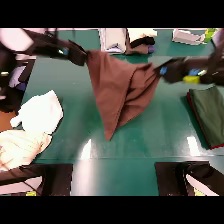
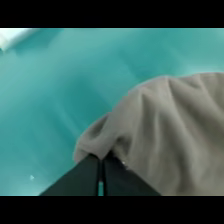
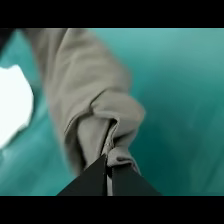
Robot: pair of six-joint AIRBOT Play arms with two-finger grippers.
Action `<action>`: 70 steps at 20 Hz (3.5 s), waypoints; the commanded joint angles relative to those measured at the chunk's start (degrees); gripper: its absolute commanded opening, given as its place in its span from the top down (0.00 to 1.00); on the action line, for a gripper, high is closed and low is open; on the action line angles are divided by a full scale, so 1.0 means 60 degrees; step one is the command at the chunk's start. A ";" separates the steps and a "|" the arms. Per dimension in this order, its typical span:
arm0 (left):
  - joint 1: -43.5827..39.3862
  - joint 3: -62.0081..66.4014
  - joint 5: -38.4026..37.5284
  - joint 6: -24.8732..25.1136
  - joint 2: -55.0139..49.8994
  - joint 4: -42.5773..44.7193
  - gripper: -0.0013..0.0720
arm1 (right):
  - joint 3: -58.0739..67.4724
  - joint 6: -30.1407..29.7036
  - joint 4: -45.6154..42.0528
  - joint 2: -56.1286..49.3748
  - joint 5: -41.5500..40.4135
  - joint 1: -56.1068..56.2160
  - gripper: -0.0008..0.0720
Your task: Fold the shirts.
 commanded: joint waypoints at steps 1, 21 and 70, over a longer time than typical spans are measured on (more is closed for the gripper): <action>0.0007 -0.0138 -0.0233 -0.0138 -0.1548 0.0055 0.94 | -0.1443 0.0368 -0.0055 -0.0401 -0.0357 0.0273 0.97; -0.1606 -0.0678 -0.0816 -0.0896 -0.0838 -0.1311 0.23 | -0.1920 0.0364 -0.0310 -0.1257 -0.0412 -0.0036 0.97; 0.0703 -0.6007 -0.2288 -0.1526 0.3989 -0.0565 0.95 | -0.0178 -0.0401 -0.1224 0.0361 0.1071 -0.5078 0.97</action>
